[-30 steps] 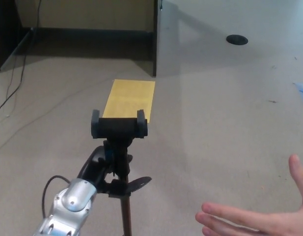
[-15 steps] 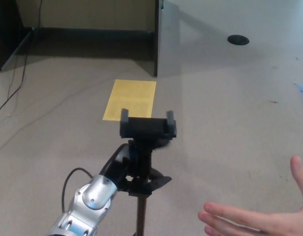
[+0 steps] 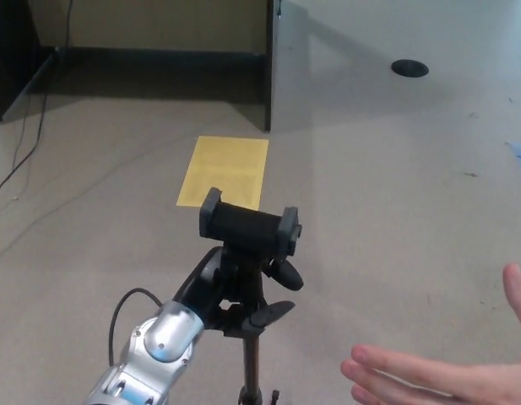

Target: There is a tripod standing in front of the robot and the robot extends its left arm to grab it. It lifts the tripod and passes it to a person.

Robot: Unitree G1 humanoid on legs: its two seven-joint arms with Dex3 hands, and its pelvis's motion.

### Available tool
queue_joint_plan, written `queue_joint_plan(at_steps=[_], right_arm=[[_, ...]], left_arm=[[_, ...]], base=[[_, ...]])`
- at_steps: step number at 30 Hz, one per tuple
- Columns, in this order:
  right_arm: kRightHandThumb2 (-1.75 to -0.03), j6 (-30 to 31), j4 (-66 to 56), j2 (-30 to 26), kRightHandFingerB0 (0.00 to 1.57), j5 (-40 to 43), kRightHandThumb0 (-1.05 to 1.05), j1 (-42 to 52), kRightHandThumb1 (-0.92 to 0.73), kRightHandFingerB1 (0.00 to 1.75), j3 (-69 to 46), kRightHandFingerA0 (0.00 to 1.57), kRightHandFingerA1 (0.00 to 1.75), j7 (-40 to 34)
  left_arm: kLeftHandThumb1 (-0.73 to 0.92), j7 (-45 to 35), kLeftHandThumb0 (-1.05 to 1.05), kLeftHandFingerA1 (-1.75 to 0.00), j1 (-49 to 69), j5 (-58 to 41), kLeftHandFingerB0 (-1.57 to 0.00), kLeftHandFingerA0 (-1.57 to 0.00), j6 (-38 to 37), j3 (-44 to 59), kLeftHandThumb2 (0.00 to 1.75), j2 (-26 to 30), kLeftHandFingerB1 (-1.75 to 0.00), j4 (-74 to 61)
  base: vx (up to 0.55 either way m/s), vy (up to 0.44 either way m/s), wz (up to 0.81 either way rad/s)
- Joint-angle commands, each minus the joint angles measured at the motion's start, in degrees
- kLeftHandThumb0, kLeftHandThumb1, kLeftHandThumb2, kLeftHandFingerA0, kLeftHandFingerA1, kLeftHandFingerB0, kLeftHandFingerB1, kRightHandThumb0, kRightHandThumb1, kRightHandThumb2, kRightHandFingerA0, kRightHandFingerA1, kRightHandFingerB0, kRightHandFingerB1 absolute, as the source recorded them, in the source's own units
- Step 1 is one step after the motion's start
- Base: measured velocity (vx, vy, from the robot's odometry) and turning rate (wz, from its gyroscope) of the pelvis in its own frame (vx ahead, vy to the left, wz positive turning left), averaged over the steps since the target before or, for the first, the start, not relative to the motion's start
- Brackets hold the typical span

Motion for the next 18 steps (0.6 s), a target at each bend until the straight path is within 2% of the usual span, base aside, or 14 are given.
queue_joint_plan(at_steps=[1, 4, 7, 8, 10, 13, 17, 18], right_arm=[[-0.61, 0.1, -0.5, -1.7, 0.53, -0.2, -0.44, 0.7, -0.69, 0.38, -0.3, 0.71, 0.43, 0.1], [-0.61, 0.2, -0.7, -1.7, 0.53, 0.1, -0.42, 0.8, -0.7, 0.38, -0.4, 0.69, 0.43, 0.6], [-0.61, 0.2, -1.0, -2.1, 0.53, 0.2, -0.42, 2.1, -0.69, 0.38, -0.5, 0.69, 0.44, 0.9], [-0.61, 0.3, -0.5, -2.0, 0.53, -0.1, -0.43, 1.2, -0.7, 0.38, -0.3, 0.69, 0.44, 0.9], [-0.61, 0.4, -0.9, -2.2, 0.53, -0.2, -0.42, 2.2, -0.7, 0.38, -0.2, 0.7, 0.44, 0.9], [-0.62, 0.4, -0.8, -2.2, 0.53, -0.1, -0.43, 2.6, -0.7, 0.38, -0.3, 0.71, 0.44, 0.7], [-0.61, -0.2, -0.9, -2.0, 0.53, 0.2, -0.42, 4.0, -0.7, 0.39, -0.4, 0.68, 0.43, 0.8], [-0.61, -0.1, -0.9, -2.2, 0.54, -0.4, -0.43, 3.9, -0.7, 0.38, 0.0, 0.68, 0.43, 0.5]], left_arm=[[0.83, -0.1, -0.05, -1.45, 0.3, 0.6, -0.7, -0.76, -4.1, 0.2, 0.76, -0.3, -1.18, -1.0], [0.84, -1.4, -0.07, -1.43, 0.0, -0.7, -0.74, -0.79, -1.1, 0.8, 0.74, -1.0, -1.14, -5.5], [0.84, -4.2, -0.09, -1.42, 0.6, -2.5, -0.76, -0.87, -3.0, 0.6, 0.67, -2.4, -1.09, -10.4], [0.8, -5.1, -0.13, -1.45, -0.5, -2.8, -0.77, -0.87, -3.1, 0.9, 0.7, -2.4, -1.1, -11.1], [0.8, -5.2, -0.13, -1.44, -0.2, -2.6, -0.76, -0.88, 1.3, 0.1, 0.73, -3.7, -1.13, -16.7], [0.79, -5.9, -0.12, -1.48, -1.3, -2.6, -0.77, -0.9, 1.4, -0.8, 0.74, -5.6, -1.16, -21.0], [0.78, -7.4, -0.15, -1.51, -1.5, -2.2, -0.74, -0.87, 7.0, -2.3, 0.75, -7.3, -1.18, -27.5], [0.76, -7.3, -0.16, -1.4, -3.2, -1.6, -0.81, -0.88, 9.5, -3.1, 0.74, -8.6, -1.09, -30.2]], base=[[0.0, 0.0, 0.0], [0.0, 0.0, 0.0], [0.0, 0.0, 0.0], [0.0, 0.0, 0.0], [0.0, 0.0, 0.0], [0.0, 0.0, 0.0], [0.0, 0.0, 0.0], [0.0, 0.0, 0.0]])
